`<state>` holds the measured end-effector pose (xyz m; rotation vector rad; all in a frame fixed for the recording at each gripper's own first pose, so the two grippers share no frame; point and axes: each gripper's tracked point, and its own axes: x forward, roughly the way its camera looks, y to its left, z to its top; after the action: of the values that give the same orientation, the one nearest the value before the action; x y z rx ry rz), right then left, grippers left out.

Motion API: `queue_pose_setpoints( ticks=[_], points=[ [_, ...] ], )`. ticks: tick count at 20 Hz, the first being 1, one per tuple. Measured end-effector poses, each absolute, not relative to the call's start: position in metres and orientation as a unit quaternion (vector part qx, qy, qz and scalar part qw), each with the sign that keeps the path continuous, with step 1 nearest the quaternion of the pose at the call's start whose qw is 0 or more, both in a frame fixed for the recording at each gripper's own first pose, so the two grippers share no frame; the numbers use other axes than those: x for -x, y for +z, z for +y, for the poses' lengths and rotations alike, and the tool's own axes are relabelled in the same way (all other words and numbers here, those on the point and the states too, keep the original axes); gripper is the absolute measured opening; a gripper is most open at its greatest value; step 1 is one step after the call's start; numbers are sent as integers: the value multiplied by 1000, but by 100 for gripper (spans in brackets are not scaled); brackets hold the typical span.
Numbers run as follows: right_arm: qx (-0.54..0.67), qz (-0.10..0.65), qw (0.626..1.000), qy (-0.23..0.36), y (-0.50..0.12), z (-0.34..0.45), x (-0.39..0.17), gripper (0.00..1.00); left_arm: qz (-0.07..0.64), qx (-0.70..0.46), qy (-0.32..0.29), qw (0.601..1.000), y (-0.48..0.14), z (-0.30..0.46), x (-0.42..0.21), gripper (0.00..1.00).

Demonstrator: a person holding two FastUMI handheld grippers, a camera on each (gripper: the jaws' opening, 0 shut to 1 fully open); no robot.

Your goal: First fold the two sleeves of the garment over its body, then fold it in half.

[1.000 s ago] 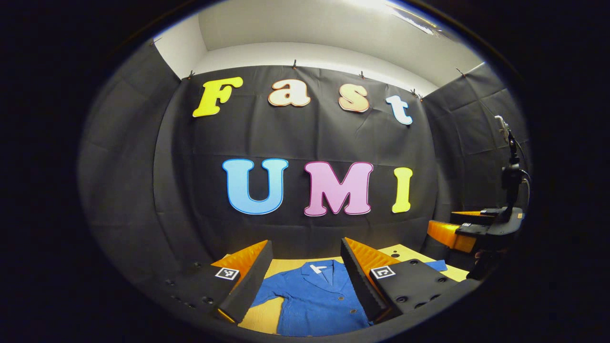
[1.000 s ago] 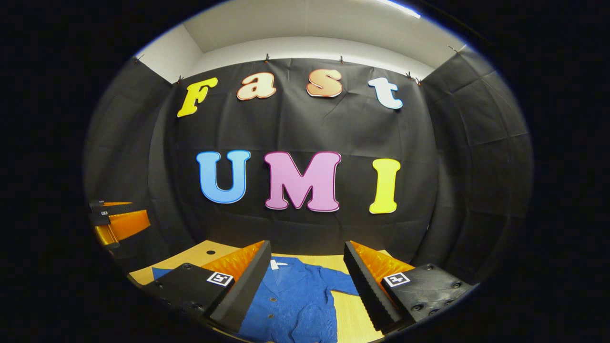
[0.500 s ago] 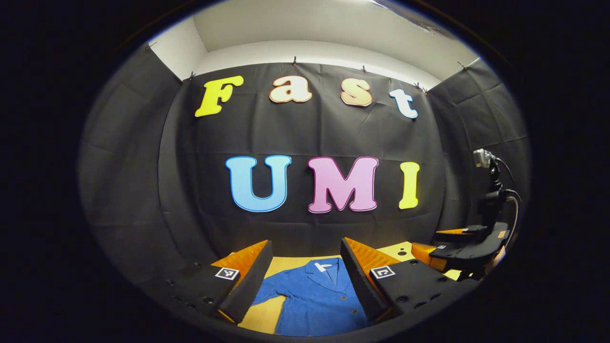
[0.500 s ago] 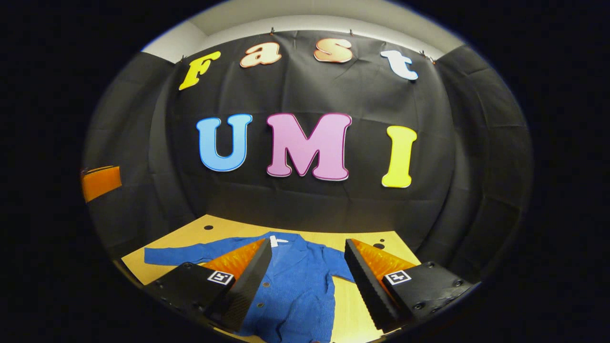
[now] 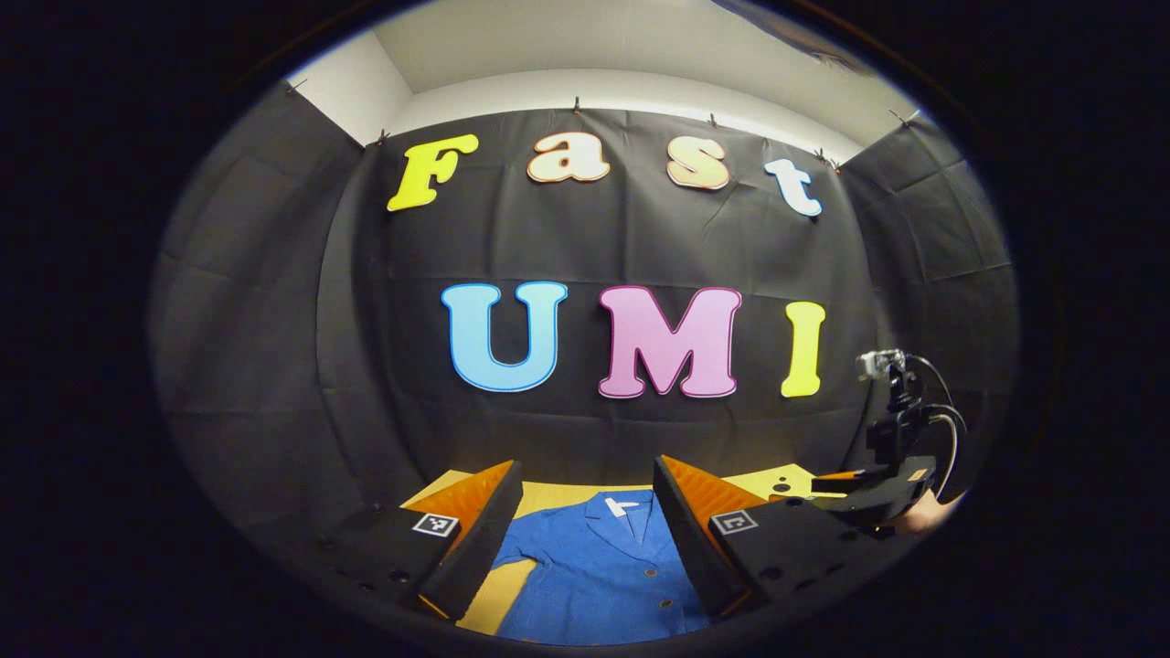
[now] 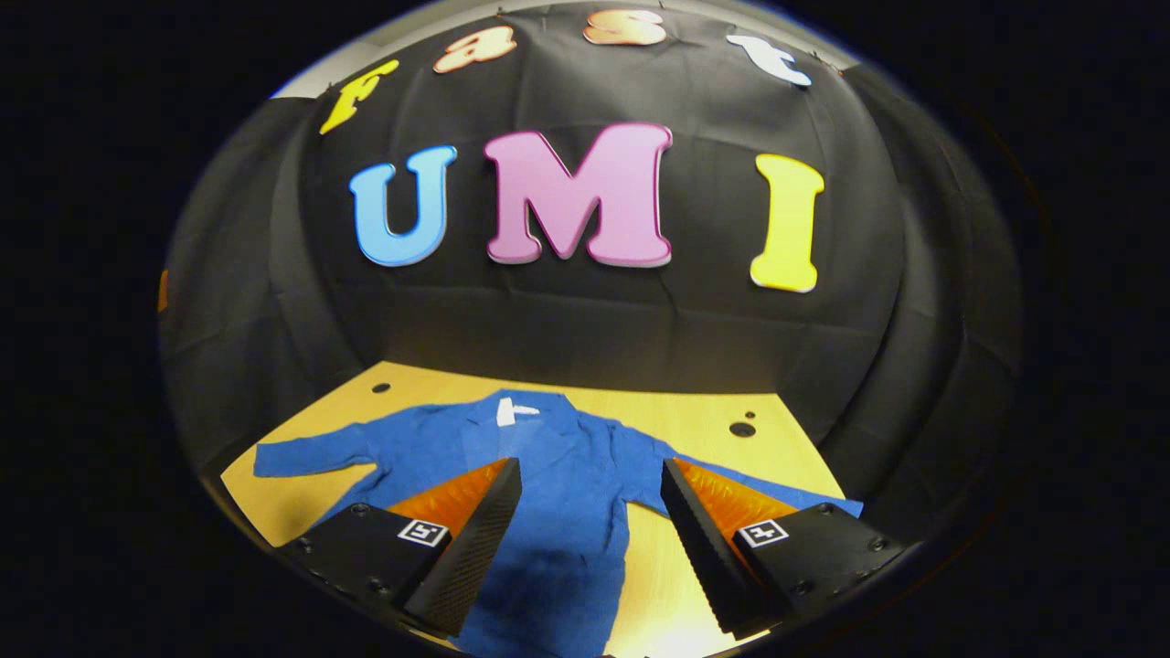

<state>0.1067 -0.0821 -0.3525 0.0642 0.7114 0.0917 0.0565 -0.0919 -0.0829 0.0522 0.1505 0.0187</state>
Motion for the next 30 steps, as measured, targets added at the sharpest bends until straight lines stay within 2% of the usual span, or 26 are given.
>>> queue_pose_setpoints(
  ticks=[6,11,18,21,25,26,29,30],
  points=[
    [-19,425,905,-11,-441,-162,-110,99,102,-26,28,994,-100,-114,-63,82],
    [-58,496,859,-112,-508,-244,-92,100,124,-25,1,992,-117,-139,-75,82],
    [-56,549,792,-261,-543,-374,-37,100,161,-2,-55,985,-144,-185,-93,83],
    [-67,544,778,-308,-550,-415,-23,100,185,21,-72,980,-158,-201,-95,83],
    [-119,562,753,-320,-566,-425,-12,98,211,33,-80,974,-171,-209,-97,83],
    [-121,547,762,-326,-561,-429,-20,100,215,34,-81,973,-173,-210,-97,83],
    [-119,562,760,-304,-557,-426,-17,97,221,37,-81,971,-177,-210,-93,83],
    [-122,561,761,-302,-557,-426,-21,80,222,37,-79,971,-179,-210,-92,83]
  ],
)
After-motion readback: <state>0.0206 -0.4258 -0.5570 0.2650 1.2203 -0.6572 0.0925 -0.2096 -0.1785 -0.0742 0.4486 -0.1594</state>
